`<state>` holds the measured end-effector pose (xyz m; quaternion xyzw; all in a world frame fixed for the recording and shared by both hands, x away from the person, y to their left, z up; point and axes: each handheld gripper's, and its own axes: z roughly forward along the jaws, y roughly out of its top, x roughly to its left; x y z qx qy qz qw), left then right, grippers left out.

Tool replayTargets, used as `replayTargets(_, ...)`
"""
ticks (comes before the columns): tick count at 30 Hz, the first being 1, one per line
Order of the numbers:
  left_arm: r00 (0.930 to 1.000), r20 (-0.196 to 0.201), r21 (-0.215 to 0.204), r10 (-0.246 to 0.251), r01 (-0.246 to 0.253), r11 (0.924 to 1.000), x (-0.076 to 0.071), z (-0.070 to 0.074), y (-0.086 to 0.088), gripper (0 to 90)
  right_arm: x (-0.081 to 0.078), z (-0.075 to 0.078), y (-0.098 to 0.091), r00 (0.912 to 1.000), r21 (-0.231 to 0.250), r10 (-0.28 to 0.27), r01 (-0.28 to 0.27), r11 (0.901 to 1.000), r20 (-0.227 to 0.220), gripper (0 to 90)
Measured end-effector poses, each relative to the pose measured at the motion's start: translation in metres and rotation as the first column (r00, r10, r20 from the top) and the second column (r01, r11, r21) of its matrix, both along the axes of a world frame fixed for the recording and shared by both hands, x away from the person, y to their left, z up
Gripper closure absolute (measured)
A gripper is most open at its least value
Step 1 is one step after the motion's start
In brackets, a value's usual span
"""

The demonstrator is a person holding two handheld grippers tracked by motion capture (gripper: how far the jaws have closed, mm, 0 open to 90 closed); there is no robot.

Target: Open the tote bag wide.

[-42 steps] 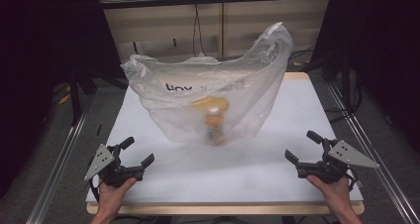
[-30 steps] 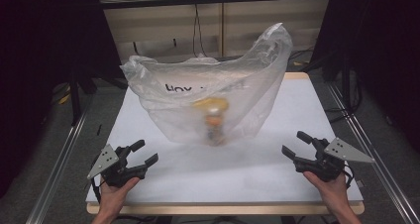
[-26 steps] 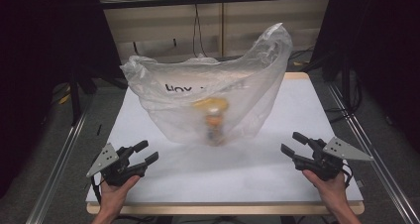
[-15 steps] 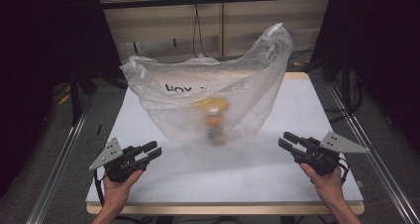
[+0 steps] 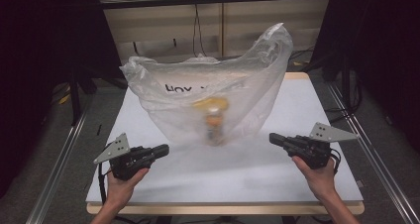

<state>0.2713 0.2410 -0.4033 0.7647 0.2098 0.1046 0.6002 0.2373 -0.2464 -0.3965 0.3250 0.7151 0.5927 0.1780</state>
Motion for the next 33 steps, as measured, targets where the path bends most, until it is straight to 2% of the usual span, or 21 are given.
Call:
replayTargets(1, 0.9997, 0.024, 0.016, -0.011, 0.010, 0.9998, 0.001, 0.003, -0.001, 87.9, 0.002, 0.002, 0.002, 0.9999, -0.001, 0.012, -0.012, 0.9999, -0.001, 90.0)
replayTargets(3, 0.9996, 0.018, -0.003, -0.022, 0.022, 0.9998, 0.000, 0.008, -0.007, 89.7, 0.006, 0.007, 0.008, 0.9996, -0.003, 0.027, -0.027, 0.9996, 0.010, 90.0)
replayTargets(8, 0.9985, 0.037, 0.006, -0.041, 0.041, 0.9991, 0.000, 0.018, -0.015, 90.0, 0.011, 0.016, 0.017, 0.9987, 0.000, 0.049, -0.049, 0.9988, 0.016, 90.0)
replayTargets(15, 0.9969, 0.053, -0.015, -0.058, 0.059, 0.9982, 0.005, 0.027, -0.025, 90.0, 0.017, 0.033, 0.027, 0.9959, 0.016, 0.080, -0.081, 0.9966, 0.041, 90.0)
replayTargets(17, 0.9964, 0.058, -0.041, -0.061, 0.063, 0.9972, 0.009, 0.034, -0.026, 90.0, 0.021, 0.045, 0.032, 0.9942, 0.026, 0.092, -0.094, 0.9953, 0.055, 90.0)
replayTargets(18, 0.9964, 0.058, -0.041, -0.061, 0.063, 0.9972, 0.009, 0.034, -0.026, 90.0, 0.023, 0.049, 0.033, 0.9940, 0.027, 0.091, -0.093, 0.9953, 0.062, 90.0)
replayTargets(21, 0.9939, 0.085, -0.049, -0.070, 0.074, 0.9960, 0.010, 0.046, -0.031, 90.0, 0.029, 0.061, 0.037, 0.9918, 0.030, 0.100, -0.103, 0.9942, 0.079, 90.0)
replayTargets(22, 0.9939, 0.085, -0.049, -0.070, 0.074, 0.9960, 0.010, 0.046, -0.031, 90.0, 0.029, 0.061, 0.037, 0.9918, 0.030, 0.100, -0.103, 0.9942, 0.079, 90.0)
replayTargets(24, 0.9921, 0.103, -0.058, -0.071, 0.077, 0.9954, 0.014, 0.053, -0.035, 90.0, 0.037, 0.070, 0.039, 0.9916, 0.042, 0.101, -0.104, 0.9937, 0.082, 90.0)
replayTargets(33, 0.9912, 0.114, -0.069, -0.067, 0.076, 0.9947, 0.027, 0.065, -0.044, 90.0, 0.053, 0.094, 0.049, 0.9888, 0.038, 0.097, -0.102, 0.9941, 0.114, 90.0)
